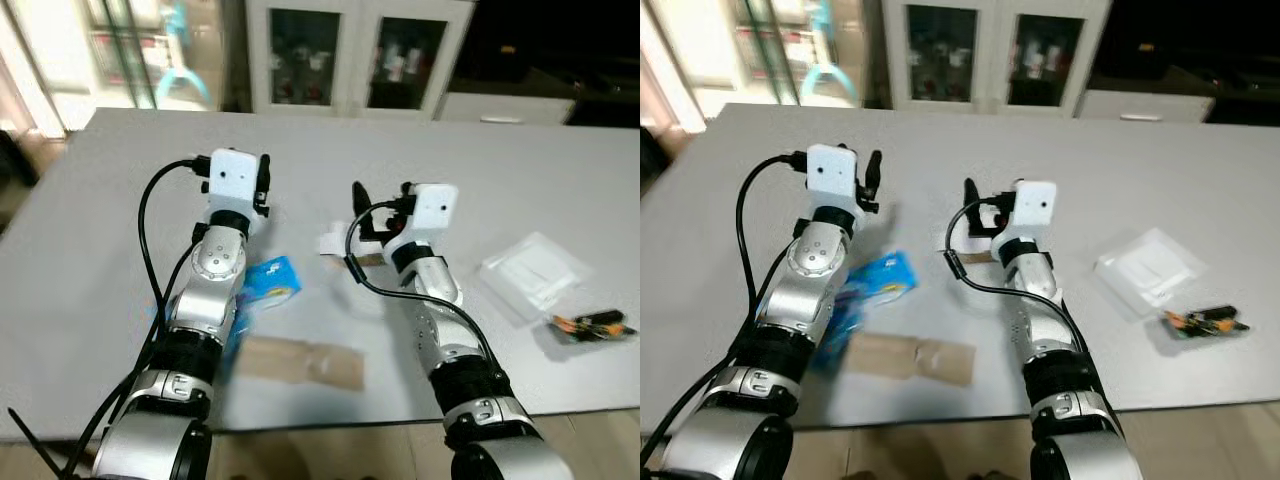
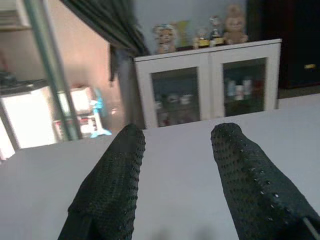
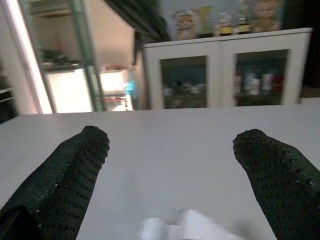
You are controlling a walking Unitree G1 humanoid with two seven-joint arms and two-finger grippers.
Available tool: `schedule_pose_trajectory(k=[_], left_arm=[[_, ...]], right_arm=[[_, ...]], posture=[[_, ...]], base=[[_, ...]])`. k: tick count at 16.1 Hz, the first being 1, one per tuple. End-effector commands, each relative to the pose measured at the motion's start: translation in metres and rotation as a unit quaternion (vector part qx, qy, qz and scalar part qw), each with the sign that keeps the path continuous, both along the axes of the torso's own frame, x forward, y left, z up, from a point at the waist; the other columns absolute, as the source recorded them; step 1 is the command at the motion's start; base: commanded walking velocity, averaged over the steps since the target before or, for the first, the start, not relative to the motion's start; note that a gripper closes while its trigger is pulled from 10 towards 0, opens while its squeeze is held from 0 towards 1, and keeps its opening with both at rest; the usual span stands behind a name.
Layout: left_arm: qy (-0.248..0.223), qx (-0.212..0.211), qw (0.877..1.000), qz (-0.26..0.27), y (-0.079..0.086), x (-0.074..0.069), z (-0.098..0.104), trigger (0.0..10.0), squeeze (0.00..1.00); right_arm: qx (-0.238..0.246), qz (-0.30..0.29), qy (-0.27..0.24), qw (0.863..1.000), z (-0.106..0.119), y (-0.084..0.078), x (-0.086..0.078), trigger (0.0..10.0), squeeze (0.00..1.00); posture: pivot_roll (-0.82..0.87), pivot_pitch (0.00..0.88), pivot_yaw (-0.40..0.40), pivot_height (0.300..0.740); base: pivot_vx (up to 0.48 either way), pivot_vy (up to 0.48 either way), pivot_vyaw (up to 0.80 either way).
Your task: Picking trash to rubbish bin
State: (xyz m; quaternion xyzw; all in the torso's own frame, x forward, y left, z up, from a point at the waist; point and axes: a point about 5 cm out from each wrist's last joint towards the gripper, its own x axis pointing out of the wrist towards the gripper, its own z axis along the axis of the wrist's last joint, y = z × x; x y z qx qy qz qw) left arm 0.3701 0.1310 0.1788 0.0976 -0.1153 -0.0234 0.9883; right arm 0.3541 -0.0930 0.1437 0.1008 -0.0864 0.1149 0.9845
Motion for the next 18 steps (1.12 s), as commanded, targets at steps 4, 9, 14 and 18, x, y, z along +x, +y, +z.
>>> schedule_pose_trajectory(k=[4, 9, 14, 18], left_arm=[[0.007, 0.014, 1.000, -0.016, -0.002, 0.000, 0.000, 10.0, 0.00], [0.067, 0.119, 0.980, -0.142, 0.036, -0.004, 0.009, 10.0, 0.00], [0.139, 0.158, 0.943, -0.258, 0.083, -0.036, 0.021, 10.0, 0.82], [0.185, 0.119, 0.918, -0.329, 0.083, -0.048, 0.017, 10.0, 1.00]], right_arm=[[0.000, 0.003, 0.001, 1.000, 0.002, -0.003, 0.001, 10.0, 0.00], [-0.034, 0.027, 0.020, 0.999, -0.011, -0.026, -0.009, 10.0, 0.00], [-0.104, 0.165, 0.041, 0.980, -0.023, -0.026, -0.030, 10.0, 0.00], [-0.146, 0.209, 0.065, 0.965, -0.030, -0.032, -0.038, 10.0, 0.00]], posture=[[-0.01, 0.041, -0.055, 0.740], [-0.01, 0.051, -0.055, 0.740], [0.00, 0.053, -0.057, 0.740], [0.00, 0.043, -0.061, 0.740]], base=[[0.000, 0.000, 0.00], [0.000, 0.000, 0.00], [0.000, 0.000, 0.00], [0.000, 0.000, 0.00]])
